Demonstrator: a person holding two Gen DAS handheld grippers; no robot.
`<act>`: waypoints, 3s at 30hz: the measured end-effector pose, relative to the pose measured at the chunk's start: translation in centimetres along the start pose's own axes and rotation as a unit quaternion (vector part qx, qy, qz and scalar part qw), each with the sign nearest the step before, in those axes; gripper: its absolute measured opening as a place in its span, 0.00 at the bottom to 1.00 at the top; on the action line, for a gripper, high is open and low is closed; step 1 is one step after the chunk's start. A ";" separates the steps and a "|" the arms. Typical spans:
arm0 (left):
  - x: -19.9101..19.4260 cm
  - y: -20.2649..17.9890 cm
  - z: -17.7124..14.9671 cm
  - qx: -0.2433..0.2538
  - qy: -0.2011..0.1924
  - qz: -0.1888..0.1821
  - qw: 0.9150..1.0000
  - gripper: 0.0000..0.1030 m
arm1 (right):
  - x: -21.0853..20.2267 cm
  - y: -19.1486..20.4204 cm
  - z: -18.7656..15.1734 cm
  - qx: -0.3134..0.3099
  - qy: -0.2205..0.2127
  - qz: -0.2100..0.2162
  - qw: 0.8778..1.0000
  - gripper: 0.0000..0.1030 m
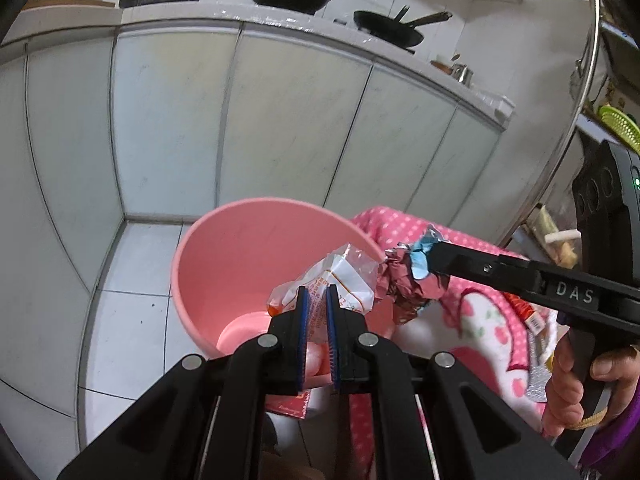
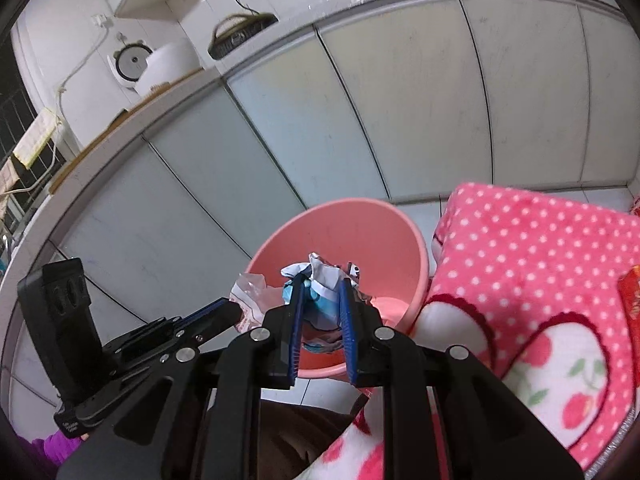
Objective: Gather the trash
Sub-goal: 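Carry both wrappers over the pink bin and open both grippers, then move both tools back over the table toward the foam pieces, then grasp the white foam strip with the left gripper while the right grasps a yellow foam net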
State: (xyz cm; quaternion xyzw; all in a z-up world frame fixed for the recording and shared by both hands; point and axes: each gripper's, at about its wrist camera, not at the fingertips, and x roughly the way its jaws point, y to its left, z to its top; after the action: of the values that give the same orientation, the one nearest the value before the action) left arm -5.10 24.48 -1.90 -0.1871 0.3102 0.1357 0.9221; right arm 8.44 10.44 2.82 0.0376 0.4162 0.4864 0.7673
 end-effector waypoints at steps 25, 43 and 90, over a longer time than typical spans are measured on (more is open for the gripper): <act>2.6 1.6 -2.1 -0.033 0.045 0.022 0.998 0.12 | 4.3 -0.6 -0.6 0.008 0.033 -0.030 0.999 0.23; -1.7 -1.9 -0.7 -0.016 0.010 -0.004 1.000 0.26 | -4.1 -0.8 -3.3 -0.008 -0.021 -0.037 0.999 0.24; 8.7 -32.2 -7.0 0.242 0.151 -0.181 0.941 0.32 | -25.1 -18.3 -17.2 0.126 -0.122 -0.230 0.957 0.39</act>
State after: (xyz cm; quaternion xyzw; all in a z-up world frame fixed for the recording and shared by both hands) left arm 9.78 -6.12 -4.11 -0.0292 0.4302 -0.1422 0.8910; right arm 5.39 -24.59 -1.70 0.0964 0.3748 0.2320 0.8924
